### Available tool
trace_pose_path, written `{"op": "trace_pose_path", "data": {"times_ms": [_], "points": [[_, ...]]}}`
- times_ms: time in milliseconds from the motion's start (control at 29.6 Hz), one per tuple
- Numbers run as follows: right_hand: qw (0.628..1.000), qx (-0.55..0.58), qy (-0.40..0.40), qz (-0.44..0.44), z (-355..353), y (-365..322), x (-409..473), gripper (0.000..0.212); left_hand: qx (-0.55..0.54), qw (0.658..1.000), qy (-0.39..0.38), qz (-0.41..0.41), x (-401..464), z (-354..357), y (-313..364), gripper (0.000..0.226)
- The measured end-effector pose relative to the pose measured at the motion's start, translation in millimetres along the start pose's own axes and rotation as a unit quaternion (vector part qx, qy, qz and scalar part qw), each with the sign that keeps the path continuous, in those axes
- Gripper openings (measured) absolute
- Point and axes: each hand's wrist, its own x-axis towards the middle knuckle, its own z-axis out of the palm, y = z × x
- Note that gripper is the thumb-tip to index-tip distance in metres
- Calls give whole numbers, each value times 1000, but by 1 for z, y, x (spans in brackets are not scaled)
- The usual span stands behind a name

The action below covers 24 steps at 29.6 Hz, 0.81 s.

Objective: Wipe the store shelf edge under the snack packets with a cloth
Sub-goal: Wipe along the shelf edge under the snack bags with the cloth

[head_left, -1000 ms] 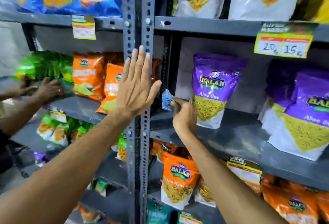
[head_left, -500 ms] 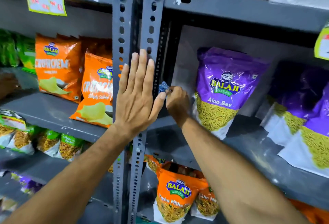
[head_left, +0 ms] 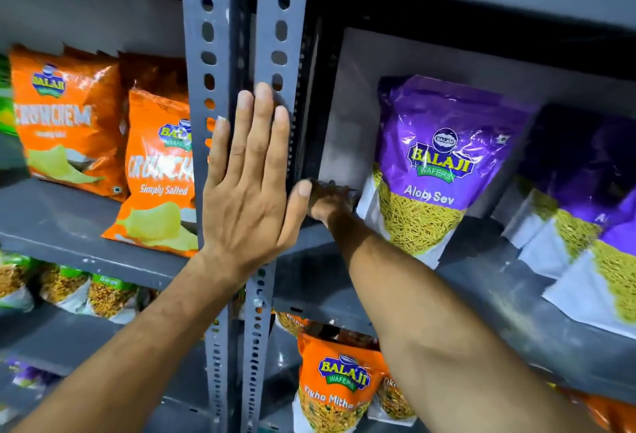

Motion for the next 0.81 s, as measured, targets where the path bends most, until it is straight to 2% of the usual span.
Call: {"op": "trace_pose_path", "data": {"times_ms": [135,270,371,573,742,810], "points": [[999,23,-32,-4,-7,-14,-32,62,8,1000,-1,1,1,-1,-1,70],[999,34,-39,-16,-19,-25,-91,54,8,1000,-6,-4,2,-4,2,70],[998,20,-18,-58,-21,-27,-132,45,11,1000,-13,-6,3,-7,4,70],[995,-59,33,-79,-16,-25,-184,31,14,1000,-28,-3,3,-11,5,70],[979,0,152,-137,1,-4,-218,16,18,999,-41,-1,-1,-13,3,71],[977,25,163,-132,-1,1,-221,16,10,999,-44,2,-4,-12,1,71]]}}
